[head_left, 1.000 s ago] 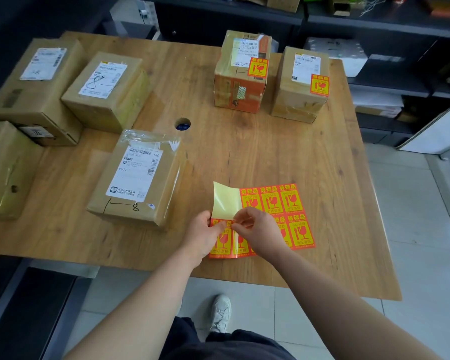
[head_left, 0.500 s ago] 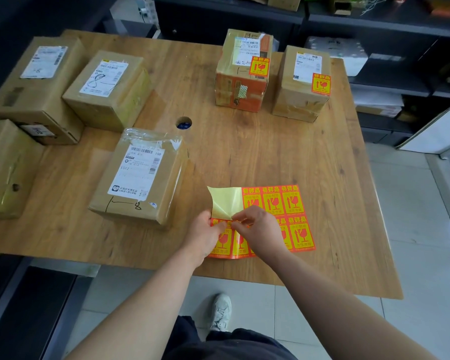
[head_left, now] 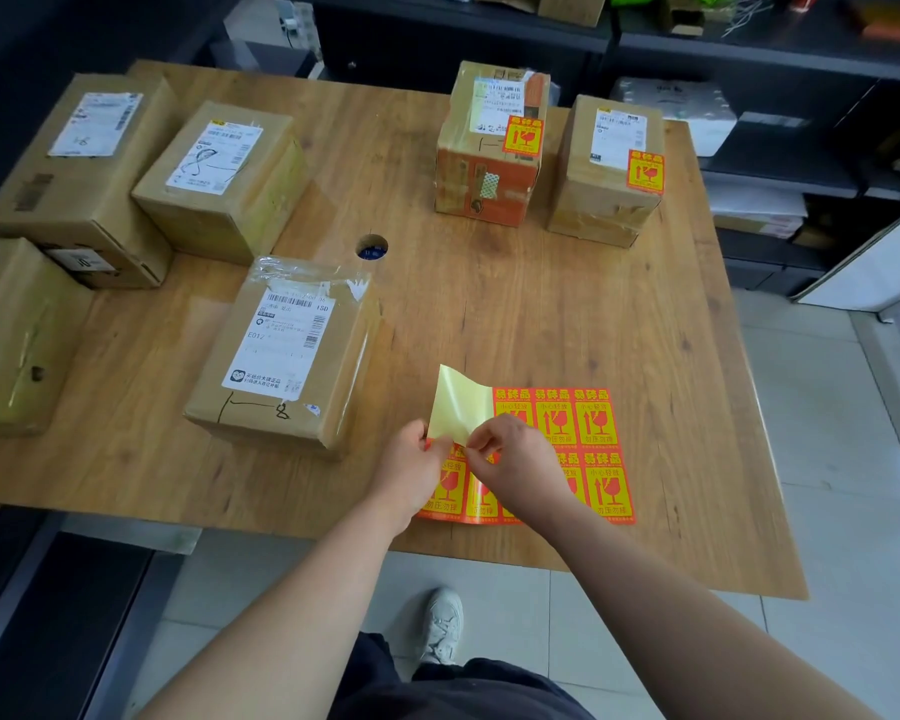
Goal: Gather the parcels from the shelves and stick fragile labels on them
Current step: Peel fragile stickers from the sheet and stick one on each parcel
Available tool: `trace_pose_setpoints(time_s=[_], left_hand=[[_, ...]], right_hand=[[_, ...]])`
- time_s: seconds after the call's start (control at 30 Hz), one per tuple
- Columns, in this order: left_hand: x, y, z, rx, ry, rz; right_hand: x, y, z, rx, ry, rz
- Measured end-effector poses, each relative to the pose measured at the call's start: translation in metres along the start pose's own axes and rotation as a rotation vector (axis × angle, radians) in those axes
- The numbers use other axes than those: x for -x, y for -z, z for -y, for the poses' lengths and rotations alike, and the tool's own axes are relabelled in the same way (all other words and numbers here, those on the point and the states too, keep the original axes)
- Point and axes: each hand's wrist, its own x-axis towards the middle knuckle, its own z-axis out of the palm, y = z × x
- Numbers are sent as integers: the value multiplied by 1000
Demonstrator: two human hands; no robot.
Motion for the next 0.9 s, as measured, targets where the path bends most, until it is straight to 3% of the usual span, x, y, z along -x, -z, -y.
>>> trace_pose_setpoints(time_s=[0.6, 0.9], left_hand=[[-2, 9, -3, -72, -16, -19], [-15, 18, -3, -327, -86, -171]], right_hand=[[2, 0, 6, -75, -20, 35], [16, 10, 2, -152, -19, 118]])
